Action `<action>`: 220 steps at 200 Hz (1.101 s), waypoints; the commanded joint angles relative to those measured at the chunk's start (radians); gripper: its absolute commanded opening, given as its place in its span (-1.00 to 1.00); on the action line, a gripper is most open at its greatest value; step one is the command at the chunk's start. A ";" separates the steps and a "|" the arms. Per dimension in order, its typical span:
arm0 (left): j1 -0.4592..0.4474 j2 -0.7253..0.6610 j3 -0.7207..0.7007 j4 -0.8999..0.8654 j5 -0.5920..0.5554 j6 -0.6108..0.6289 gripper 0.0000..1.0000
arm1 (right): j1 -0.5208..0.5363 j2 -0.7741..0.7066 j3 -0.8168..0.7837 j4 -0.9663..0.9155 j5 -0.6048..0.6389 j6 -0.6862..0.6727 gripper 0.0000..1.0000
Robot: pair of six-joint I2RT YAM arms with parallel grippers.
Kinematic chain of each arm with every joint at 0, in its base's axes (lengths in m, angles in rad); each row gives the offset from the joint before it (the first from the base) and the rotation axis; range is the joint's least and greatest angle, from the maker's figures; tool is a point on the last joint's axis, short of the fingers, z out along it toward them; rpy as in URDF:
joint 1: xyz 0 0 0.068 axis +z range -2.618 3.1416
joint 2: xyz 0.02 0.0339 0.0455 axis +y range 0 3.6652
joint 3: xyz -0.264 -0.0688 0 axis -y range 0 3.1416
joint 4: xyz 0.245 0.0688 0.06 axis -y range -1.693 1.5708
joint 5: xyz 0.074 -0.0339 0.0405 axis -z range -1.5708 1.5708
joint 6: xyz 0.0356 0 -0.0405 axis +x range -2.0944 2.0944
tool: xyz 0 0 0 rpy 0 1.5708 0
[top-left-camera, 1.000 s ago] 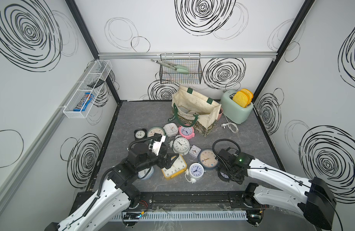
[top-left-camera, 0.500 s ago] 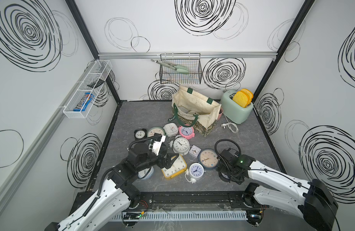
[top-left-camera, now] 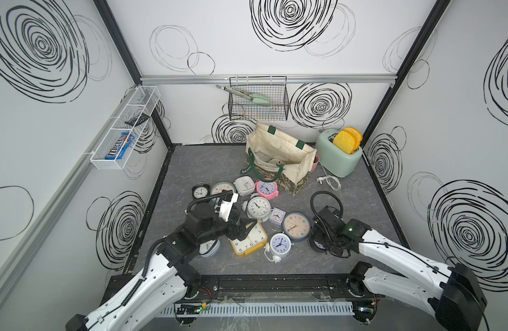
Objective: Put the alarm clock into the canvas bag
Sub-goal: Pick up the alarm from the center of the board.
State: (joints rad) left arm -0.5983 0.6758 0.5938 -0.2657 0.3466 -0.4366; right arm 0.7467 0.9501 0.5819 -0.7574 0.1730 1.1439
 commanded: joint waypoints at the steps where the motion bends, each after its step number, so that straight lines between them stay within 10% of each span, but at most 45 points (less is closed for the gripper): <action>1: 0.016 0.051 0.079 0.084 0.047 -0.054 0.92 | 0.001 -0.075 0.075 0.102 0.045 -0.172 0.30; 86: 0.007 0.392 0.451 -0.029 0.193 -0.018 0.92 | 0.112 -0.252 0.060 0.756 -0.038 -0.881 0.32; 220: -0.193 0.746 0.876 -0.379 -0.031 0.134 0.97 | 0.193 -0.194 0.084 0.826 -0.027 -1.023 0.30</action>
State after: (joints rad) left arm -0.7731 1.3956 1.4193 -0.5922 0.3489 -0.3420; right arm 0.9302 0.7776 0.6498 0.0036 0.1360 0.1543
